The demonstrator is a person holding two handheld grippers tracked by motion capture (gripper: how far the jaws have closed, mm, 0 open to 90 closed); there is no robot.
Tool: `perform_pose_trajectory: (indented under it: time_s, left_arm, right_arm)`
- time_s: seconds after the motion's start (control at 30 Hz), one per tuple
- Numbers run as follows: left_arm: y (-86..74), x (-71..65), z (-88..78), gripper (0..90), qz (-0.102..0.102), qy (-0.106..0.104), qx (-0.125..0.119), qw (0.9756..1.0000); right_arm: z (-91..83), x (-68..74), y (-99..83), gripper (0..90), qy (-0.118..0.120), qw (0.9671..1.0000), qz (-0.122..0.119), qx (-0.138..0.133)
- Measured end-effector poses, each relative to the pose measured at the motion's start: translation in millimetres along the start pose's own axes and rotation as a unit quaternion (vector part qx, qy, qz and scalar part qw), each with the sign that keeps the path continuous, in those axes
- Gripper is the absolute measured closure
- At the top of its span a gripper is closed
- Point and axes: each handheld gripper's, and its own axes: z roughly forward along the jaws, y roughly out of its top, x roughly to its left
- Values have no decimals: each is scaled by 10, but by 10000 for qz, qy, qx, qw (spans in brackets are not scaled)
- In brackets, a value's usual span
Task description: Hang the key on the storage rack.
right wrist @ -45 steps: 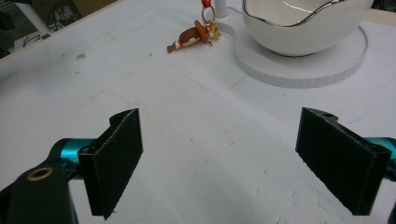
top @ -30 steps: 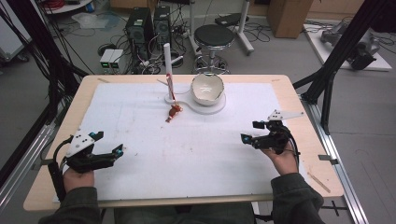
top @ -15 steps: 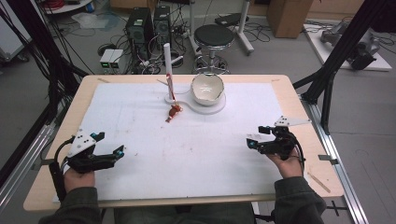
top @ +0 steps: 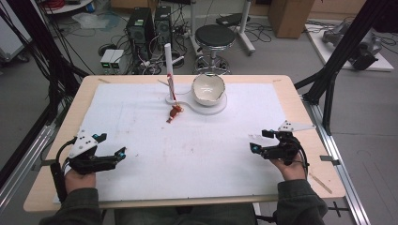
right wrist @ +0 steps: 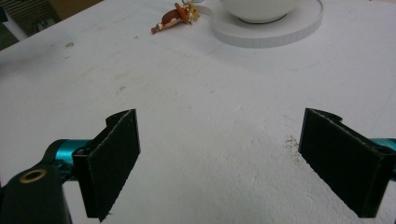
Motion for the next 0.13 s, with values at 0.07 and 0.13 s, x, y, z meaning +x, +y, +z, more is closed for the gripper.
perform_pose_trajectory:
  time_s: [0.07, 0.13]
  left_arm:
    - [1, -2, 4, 164, -24, -4, -8, 10000]
    - [4, 2, 9, 164, 9, -8, 9, 10000]
  right_arm:
    - [-2, 2, -6, 118, -7, 10000, -21, -1]
    - [0, 0, -8, 118, -16, 10000, -39, -11]
